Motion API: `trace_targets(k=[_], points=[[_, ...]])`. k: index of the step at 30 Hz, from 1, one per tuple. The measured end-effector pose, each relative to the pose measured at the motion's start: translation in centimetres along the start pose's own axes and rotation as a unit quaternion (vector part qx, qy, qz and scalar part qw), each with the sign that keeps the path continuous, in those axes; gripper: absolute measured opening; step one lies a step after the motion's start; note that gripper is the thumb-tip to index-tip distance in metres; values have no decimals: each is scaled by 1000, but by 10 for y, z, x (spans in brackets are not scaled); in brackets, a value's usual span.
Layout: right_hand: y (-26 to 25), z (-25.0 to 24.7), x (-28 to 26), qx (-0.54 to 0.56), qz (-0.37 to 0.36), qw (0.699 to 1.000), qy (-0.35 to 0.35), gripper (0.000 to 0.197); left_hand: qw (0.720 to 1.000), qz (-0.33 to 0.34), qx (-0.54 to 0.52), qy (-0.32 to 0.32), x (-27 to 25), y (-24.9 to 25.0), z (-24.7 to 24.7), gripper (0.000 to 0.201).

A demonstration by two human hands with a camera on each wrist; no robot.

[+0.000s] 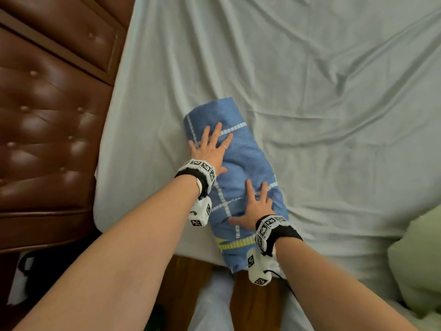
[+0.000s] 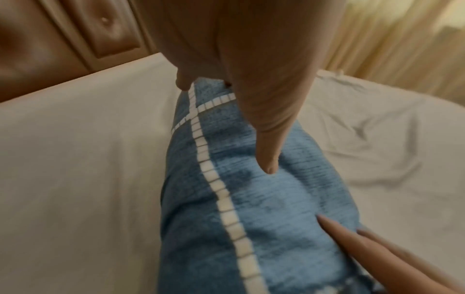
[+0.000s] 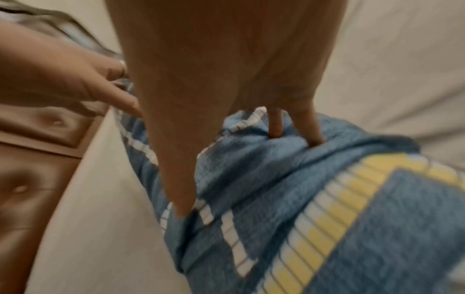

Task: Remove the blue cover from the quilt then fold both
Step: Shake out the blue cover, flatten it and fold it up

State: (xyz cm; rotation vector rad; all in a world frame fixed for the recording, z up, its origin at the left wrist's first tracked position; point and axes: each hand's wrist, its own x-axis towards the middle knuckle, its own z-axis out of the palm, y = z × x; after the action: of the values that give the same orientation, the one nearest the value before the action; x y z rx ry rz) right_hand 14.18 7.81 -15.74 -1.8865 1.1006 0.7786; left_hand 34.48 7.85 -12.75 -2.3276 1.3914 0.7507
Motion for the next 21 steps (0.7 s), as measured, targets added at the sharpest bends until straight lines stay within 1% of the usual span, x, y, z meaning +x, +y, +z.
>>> trace_targets(k=[1,3,6,9,12,14,17,19,21], points=[[3,7,3,-22,10,999,-27,135,1000,10,19,-19,10,-1,2,112],[9,16,15,-53,5,998,-38,142,998,9,20,-63,31,-5,12,116],[16,25,40,-70,6,997,-39,145,993,4,-10,-118,64,-14,32,124],[21,31,64,-80,11,996,-42,148,989,19,-29,-142,89,-25,56,131],[24,37,80,-90,10,996,-26,149,989,37,-34,-142,109,-30,78,135],[22,45,84,-104,18,994,2,147,989,41,-32,-138,119,-30,89,137],[16,56,93,-124,24,991,47,143,992,38,-29,-114,128,-32,102,137],[16,56,94,-126,22,991,43,143,994,35,-25,-97,124,-27,102,137],[20,48,89,-110,5,994,15,144,995,23,-33,-89,115,-21,94,133]])
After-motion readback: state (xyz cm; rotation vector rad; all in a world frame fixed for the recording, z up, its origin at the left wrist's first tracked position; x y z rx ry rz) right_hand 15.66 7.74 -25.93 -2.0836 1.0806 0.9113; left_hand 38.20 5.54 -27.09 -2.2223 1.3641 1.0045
